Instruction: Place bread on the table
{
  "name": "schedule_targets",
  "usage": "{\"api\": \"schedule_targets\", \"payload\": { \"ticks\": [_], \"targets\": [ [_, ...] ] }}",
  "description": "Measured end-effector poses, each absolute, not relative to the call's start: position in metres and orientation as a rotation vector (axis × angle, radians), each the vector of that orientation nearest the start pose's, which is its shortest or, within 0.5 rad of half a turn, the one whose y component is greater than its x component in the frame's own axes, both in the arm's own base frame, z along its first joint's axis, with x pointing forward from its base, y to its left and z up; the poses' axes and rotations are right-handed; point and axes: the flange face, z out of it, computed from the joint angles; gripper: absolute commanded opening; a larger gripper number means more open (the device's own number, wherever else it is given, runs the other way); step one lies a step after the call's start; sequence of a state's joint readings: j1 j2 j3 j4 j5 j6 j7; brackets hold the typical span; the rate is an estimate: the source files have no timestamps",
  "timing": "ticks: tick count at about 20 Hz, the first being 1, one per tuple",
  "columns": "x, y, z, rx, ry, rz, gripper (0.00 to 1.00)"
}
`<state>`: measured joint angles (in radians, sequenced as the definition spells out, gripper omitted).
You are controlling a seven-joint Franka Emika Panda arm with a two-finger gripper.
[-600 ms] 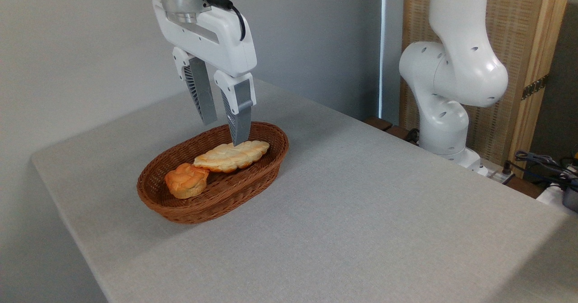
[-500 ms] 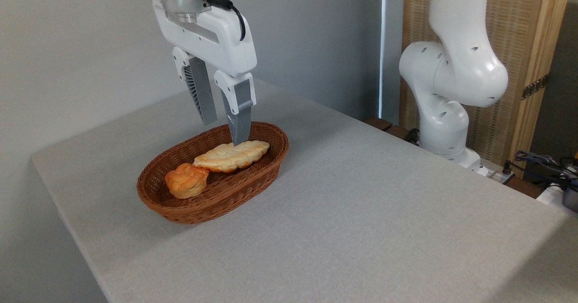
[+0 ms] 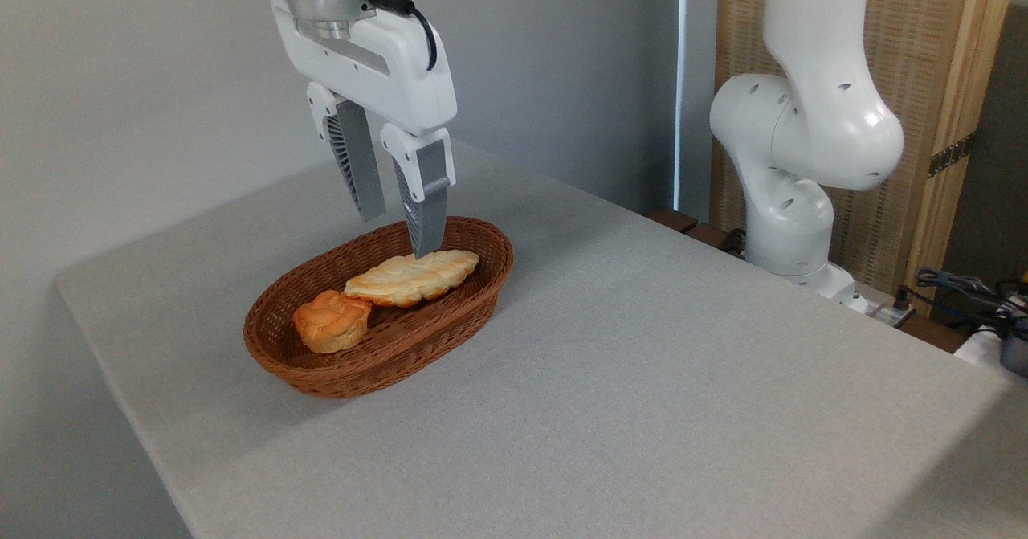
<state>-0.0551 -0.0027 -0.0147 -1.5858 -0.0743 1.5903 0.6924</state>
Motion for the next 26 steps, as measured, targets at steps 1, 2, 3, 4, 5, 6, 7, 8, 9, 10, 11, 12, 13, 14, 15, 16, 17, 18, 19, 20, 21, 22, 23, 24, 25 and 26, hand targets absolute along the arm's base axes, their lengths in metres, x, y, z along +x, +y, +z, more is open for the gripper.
{"api": "schedule_targets", "payload": {
  "ticks": [1,2,3,4,5,6,7,8,9,10,11,12,13,14,15,16,17,18,19,20,21,22,23,24,25,26],
  "targets": [
    [0.553,-0.047,0.621,-2.981,1.193,-0.043,1.0],
    [0.552,-0.047,0.62,-2.983,1.195,-0.029,1.0],
    [0.551,-0.048,0.619,-2.985,1.2,-0.012,1.0],
    [0.55,-0.05,0.618,-2.986,1.206,0.003,1.0],
    [0.549,-0.052,0.618,-2.986,1.209,0.013,1.0],
    [0.549,-0.054,0.617,-2.986,1.211,0.015,1.0],
    [0.548,-0.056,0.617,-2.985,1.214,0.017,1.0],
    [0.548,-0.058,0.616,-2.983,1.22,0.019,1.0],
    [0.547,-0.062,0.615,-2.978,1.232,0.02,1.0],
    [0.546,-0.068,0.613,-2.97,1.245,0.007,1.0],
    [0.545,-0.075,0.611,-2.956,1.259,-0.026,1.0],
    [0.541,-0.085,0.608,-2.938,1.28,-0.062,1.0],
    [0.535,-0.098,0.602,-2.92,1.307,-0.083,1.0],
    [0.528,-0.111,0.595,-2.913,1.331,-0.087,1.0],
    [0.518,-0.128,0.586,-2.92,1.358,-0.084,1.0],
    [0.513,-0.14,0.58,-2.926,1.372,-0.081,1.0],
    [0.508,-0.15,0.572,-2.93,1.388,-0.081,1.0],
    [0.504,-0.159,0.564,-2.928,1.405,-0.087,1.0],
    [0.502,-0.169,0.555,-2.922,1.425,-0.095,1.0],
    [0.5,-0.179,0.544,-2.911,1.443,-0.108,1.0],
    [0.497,-0.187,0.534,-2.9,1.457,-0.116,1.0],
    [0.494,-0.196,0.523,-2.888,1.473,-0.125,1.0],
    [0.491,-0.203,0.512,-2.877,1.484,-0.136,1.0],
    [0.488,-0.209,0.501,-2.867,1.494,-0.147,1.0],
    [0.485,-0.213,0.491,-2.86,1.502,-0.154,1.0],
    [0.482,-0.217,0.483,-2.858,1.504,-0.152,1.0]
  ]
}}
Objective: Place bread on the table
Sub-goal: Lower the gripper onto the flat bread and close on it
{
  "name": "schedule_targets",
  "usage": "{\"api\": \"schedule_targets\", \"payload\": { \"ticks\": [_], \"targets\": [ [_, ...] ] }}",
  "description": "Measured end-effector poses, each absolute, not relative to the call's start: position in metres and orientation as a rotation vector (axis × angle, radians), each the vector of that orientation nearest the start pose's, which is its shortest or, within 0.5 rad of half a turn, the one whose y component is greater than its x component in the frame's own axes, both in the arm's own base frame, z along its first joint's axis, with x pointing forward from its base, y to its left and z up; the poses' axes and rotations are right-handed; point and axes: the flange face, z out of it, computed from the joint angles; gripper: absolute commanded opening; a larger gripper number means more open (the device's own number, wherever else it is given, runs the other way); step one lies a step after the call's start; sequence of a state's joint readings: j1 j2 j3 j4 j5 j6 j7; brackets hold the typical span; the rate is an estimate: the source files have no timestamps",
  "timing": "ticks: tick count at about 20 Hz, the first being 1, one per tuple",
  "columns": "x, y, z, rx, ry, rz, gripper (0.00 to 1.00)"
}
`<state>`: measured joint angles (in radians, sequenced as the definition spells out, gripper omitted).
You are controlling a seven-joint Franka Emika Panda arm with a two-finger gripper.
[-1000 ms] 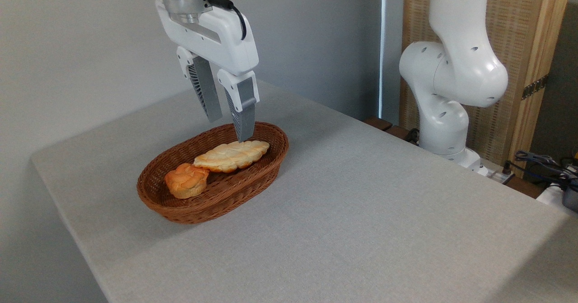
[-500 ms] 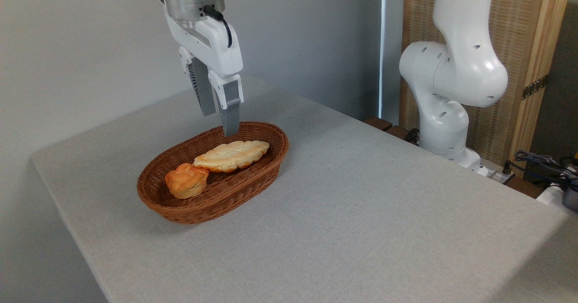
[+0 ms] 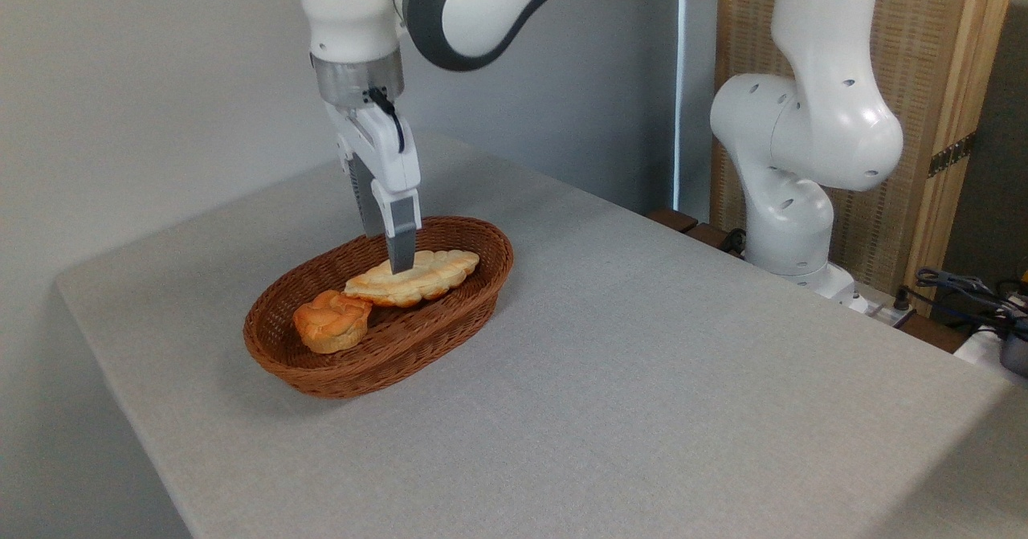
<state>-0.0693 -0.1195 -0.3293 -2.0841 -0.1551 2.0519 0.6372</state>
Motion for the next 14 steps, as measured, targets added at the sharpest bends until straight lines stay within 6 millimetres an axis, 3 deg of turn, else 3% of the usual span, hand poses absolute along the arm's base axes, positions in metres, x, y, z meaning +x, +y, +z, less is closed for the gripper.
{"api": "schedule_targets", "payload": {
  "ticks": [5,10,14],
  "targets": [
    [0.473,-0.222,0.462,-2.869,1.485,-0.11,1.0],
    [0.465,-0.228,0.433,-2.846,1.49,-0.185,1.0],
    [0.463,-0.226,0.423,-2.846,1.483,-0.195,0.97]
  ]
}}
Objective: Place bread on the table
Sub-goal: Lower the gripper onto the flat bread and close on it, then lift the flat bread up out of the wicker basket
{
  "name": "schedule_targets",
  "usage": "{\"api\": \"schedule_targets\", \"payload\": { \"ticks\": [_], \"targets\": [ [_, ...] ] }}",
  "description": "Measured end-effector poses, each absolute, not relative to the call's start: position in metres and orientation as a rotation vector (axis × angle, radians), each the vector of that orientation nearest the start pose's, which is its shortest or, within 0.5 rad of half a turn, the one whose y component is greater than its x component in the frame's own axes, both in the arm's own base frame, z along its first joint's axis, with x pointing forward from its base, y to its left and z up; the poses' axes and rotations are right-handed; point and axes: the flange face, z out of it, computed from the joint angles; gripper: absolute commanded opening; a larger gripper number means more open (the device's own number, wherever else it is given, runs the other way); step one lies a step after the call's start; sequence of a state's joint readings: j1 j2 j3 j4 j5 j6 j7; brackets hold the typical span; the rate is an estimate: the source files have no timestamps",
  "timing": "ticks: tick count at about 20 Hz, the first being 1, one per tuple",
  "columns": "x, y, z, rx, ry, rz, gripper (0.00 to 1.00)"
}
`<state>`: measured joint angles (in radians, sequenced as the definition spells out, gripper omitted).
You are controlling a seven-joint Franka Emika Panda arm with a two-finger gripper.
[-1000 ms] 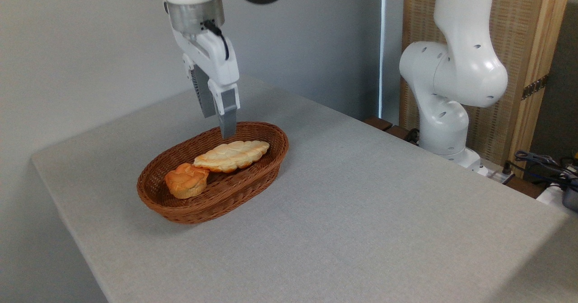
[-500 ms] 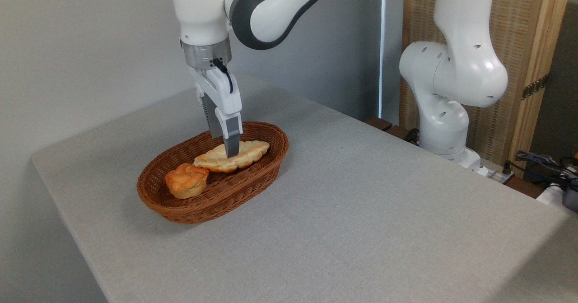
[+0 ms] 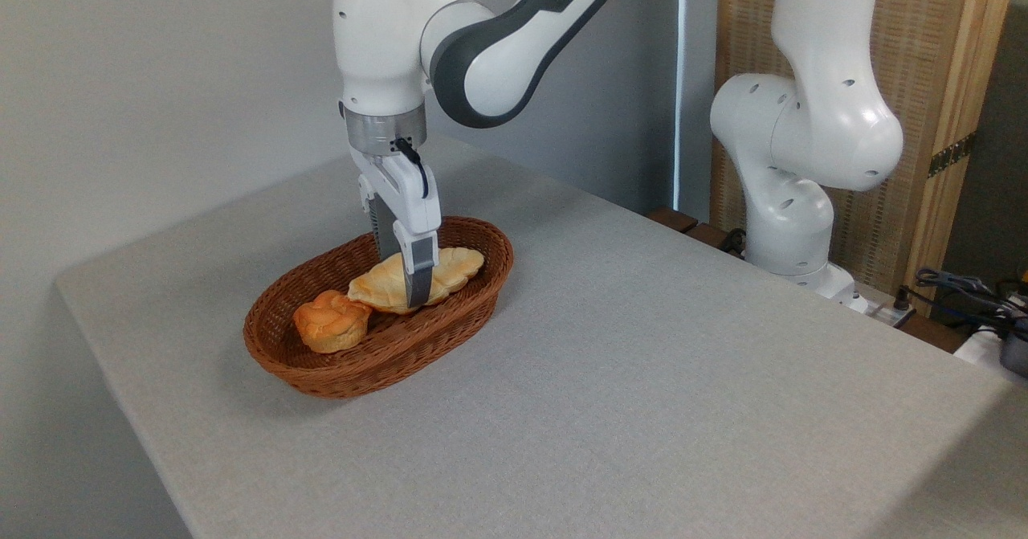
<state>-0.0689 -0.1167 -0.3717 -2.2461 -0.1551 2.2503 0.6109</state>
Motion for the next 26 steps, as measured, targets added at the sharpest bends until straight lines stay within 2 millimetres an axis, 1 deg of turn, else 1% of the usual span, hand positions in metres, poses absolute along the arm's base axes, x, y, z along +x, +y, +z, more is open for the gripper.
{"api": "schedule_targets", "payload": {
  "ticks": [1,3,5,6,8,9,18,21,23,26],
  "targets": [
    [0.463,-0.226,0.422,-2.847,1.483,-0.191,0.89],
    [0.463,-0.226,0.42,-2.847,1.483,-0.186,0.62],
    [0.462,-0.225,0.42,-2.847,1.483,-0.184,0.44],
    [0.462,-0.225,0.42,-2.847,1.483,-0.184,0.39],
    [0.462,-0.225,0.419,-2.848,1.483,-0.183,0.33],
    [0.462,-0.225,0.419,-2.848,1.483,-0.181,0.31],
    [0.463,-0.224,0.418,-2.85,1.479,-0.18,0.31],
    [0.465,-0.221,0.422,-2.853,1.467,-0.194,0.31],
    [0.471,-0.218,0.432,-2.855,1.454,-0.227,0.31],
    [0.489,-0.2,0.46,-2.877,1.403,-0.27,0.31]
  ]
}}
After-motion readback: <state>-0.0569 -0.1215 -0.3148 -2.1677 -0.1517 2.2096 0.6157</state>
